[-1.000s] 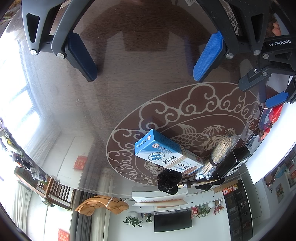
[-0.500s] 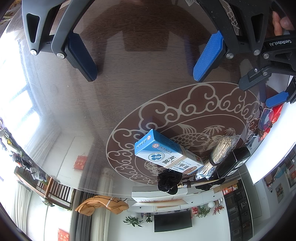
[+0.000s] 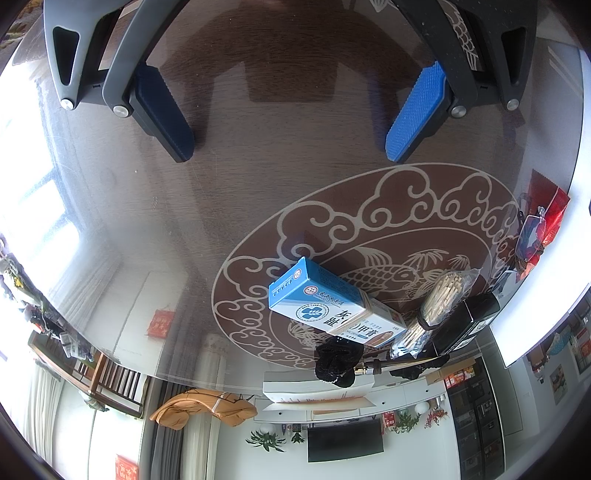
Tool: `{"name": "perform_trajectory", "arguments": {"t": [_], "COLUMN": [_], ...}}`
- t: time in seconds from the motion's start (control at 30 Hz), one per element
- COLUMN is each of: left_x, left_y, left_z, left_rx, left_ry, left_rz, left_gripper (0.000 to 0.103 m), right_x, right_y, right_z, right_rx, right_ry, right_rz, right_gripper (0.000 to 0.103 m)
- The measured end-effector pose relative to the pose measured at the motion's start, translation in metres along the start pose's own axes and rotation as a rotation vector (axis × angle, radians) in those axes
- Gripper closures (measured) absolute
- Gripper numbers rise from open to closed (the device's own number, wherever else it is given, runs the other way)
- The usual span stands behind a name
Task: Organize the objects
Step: 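Move the left tool toward the red wrapped candy packet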
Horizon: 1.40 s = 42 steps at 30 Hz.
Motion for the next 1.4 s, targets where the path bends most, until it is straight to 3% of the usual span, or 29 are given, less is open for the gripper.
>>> {"name": "perform_trajectory", "arguments": {"t": [0.23, 0.47, 0.57, 0.7, 0.77, 0.87, 1.07, 1.4], "left_x": [0.036, 0.031, 0.022, 0.001, -0.012, -0.020, -0.021, -0.024], "left_y": [-0.033, -0.104, -0.113, -0.112, -0.110, -0.099, -0.070, -0.044], "left_z": [-0.024, -0.057, -0.052, 0.008, 0.035, 0.047, 0.026, 0.004], "left_rx": [0.158, 0.296, 0.280, 0.057, -0.008, 0.003, 0.030, 0.014], "left_ry": [-0.041, 0.004, -0.006, -0.099, -0.166, -0.209, -0.156, -0.067], "left_rz": [-0.010, -0.107, -0.106, -0.145, -0.174, -0.148, -0.109, -0.092], "left_gripper": [0.000, 0.000, 0.000, 0.000, 0.000, 0.000, 0.000, 0.000], "right_x": [0.000, 0.000, 0.000, 0.000, 0.000, 0.000, 0.000, 0.000], "right_y": [0.000, 0.000, 0.000, 0.000, 0.000, 0.000, 0.000, 0.000], "right_z": [0.000, 0.000, 0.000, 0.000, 0.000, -0.001, 0.000, -0.001], "right_rx": [0.000, 0.000, 0.000, -0.001, 0.000, 0.001, 0.001, 0.001], "right_ry": [0.000, 0.000, 0.000, 0.000, 0.000, 0.000, 0.000, 0.000], "right_rz": [0.000, 0.000, 0.001, 0.000, 0.001, 0.001, 0.001, 0.001], "right_gripper": [0.000, 0.000, 0.000, 0.000, 0.000, 0.000, 0.000, 0.000]}}
Point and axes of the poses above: each gripper's, at about its wrist camera, not at the fingertips, and y roughly against the way its jaws point, z to its right, x to its top, the point moved 10 cm from there along -y, roughly the way its jaws point, and after that the axes turned 11 degrees about y, right-handed, at the moved point
